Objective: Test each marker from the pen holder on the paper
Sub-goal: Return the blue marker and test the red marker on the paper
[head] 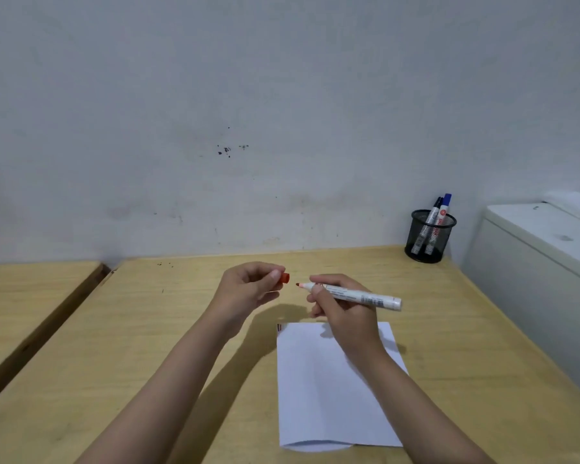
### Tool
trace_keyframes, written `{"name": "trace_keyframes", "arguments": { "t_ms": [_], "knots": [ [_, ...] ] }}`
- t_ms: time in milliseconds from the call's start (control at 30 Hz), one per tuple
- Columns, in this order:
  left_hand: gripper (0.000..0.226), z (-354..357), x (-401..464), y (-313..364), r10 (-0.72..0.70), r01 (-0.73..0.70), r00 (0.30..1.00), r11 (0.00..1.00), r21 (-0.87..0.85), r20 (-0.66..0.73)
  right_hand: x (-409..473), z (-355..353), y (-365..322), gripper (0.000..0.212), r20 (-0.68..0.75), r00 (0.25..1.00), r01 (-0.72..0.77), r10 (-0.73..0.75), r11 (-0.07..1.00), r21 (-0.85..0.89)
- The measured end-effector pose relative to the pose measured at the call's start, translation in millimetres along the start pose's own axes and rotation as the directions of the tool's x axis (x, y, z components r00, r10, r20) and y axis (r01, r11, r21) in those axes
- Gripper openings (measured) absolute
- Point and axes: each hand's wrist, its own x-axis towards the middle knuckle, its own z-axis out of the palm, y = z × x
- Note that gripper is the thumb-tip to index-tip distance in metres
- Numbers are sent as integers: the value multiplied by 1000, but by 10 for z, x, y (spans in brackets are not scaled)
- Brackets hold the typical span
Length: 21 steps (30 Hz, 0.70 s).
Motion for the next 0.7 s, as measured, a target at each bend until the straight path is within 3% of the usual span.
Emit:
{"name": "trace_keyframes", "arguments": {
  "t_ms": [267,500,700],
  "knots": [
    [12,172,-329,259,11,4,993,991,-130,119,-148,-2,-425,8,102,987,129,-123,990,-50],
    [17,217,-595,453,38,-10,991,976,-216,129,-277,-87,-640,14,148,977,158,-152,987,-28],
    [14,268,-829,610,156,-140,981,981,-138,116,-401,-129,-805,15,160,961,228,-224,974,-6]
  ]
}}
